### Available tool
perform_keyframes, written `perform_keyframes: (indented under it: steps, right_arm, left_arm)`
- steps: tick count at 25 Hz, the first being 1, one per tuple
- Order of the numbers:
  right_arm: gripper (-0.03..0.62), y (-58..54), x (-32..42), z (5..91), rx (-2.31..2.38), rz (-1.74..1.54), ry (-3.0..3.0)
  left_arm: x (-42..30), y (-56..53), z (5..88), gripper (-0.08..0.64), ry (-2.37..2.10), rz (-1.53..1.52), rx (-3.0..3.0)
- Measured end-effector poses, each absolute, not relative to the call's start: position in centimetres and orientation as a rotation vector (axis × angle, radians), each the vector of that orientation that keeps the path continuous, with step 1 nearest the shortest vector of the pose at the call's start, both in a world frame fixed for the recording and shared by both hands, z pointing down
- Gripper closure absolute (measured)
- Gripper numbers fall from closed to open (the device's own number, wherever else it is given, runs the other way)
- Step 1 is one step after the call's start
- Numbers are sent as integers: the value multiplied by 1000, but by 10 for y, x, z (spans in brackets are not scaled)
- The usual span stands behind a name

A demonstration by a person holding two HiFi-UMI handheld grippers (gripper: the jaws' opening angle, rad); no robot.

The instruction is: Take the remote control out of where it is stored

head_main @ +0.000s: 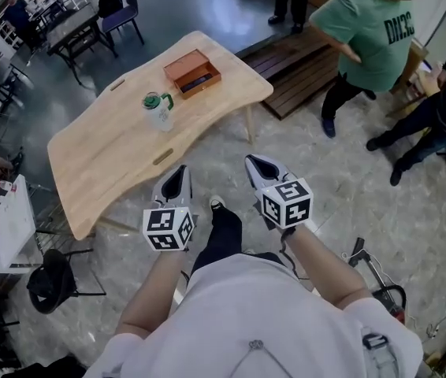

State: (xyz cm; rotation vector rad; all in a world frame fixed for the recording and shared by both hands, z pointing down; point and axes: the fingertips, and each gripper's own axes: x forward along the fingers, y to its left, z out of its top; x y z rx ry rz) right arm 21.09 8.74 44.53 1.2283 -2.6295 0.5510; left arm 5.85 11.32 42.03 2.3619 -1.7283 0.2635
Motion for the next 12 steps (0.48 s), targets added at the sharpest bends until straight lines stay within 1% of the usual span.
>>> perform_keyframes:
  steps: [6, 12]
  right_arm:
    - [565, 17, 199, 453, 1228, 550, -2600]
    - [565, -70, 155, 457, 1193, 553, -2586]
  left_arm:
    - [45, 40, 424, 560, -1713, 242, 2367]
    - [7, -47, 437, 560, -1686, 236, 2339]
